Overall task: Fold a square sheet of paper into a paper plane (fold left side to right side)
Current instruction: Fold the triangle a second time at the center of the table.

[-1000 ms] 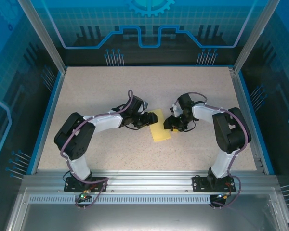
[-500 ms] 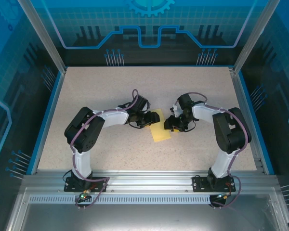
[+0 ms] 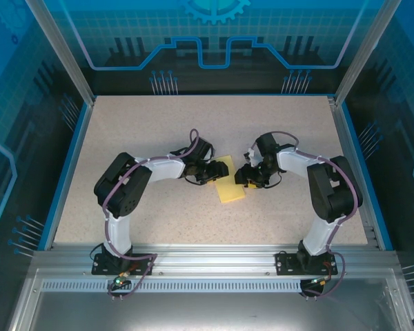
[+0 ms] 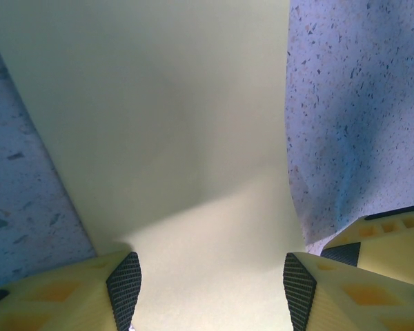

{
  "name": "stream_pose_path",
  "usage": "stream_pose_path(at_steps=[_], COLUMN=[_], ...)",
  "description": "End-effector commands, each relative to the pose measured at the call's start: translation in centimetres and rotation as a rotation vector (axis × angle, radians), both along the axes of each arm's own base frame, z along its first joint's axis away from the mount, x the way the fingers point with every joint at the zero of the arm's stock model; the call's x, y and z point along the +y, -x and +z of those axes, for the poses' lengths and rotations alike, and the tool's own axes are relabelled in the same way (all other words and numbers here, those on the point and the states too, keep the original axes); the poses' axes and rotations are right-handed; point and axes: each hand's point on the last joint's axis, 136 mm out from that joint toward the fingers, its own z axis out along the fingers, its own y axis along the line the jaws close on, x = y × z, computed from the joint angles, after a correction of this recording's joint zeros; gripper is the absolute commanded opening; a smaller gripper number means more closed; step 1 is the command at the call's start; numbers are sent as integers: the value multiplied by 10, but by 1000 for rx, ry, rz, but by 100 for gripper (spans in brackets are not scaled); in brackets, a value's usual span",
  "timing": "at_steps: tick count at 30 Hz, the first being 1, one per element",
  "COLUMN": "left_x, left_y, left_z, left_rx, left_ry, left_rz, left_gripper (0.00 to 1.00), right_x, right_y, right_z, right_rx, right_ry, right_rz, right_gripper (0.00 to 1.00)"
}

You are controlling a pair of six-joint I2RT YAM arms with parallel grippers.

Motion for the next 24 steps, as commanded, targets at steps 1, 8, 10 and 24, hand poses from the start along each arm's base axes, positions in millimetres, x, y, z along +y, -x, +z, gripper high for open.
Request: stream_pose_path(at_steps=[1, 8, 10, 24], left_x=[7, 6, 5, 23], left_y=[12, 12, 11, 31], left_z=[-19, -14, -12, 100], left_rx=[45, 34, 26, -430], left_ry=[-44, -32, -28, 43], left_rz=[0, -3, -7, -133], left_gripper=[62, 62, 62, 72], right_x=[5, 13, 17, 32], right_y=[0, 4, 3, -9], right_z=[1, -6, -4, 11], right_rx=[49, 99, 99, 127], right_ry=[-47, -85, -115, -232], right_rz=[-15, -14, -21, -80], right_gripper=[50, 49, 47, 41])
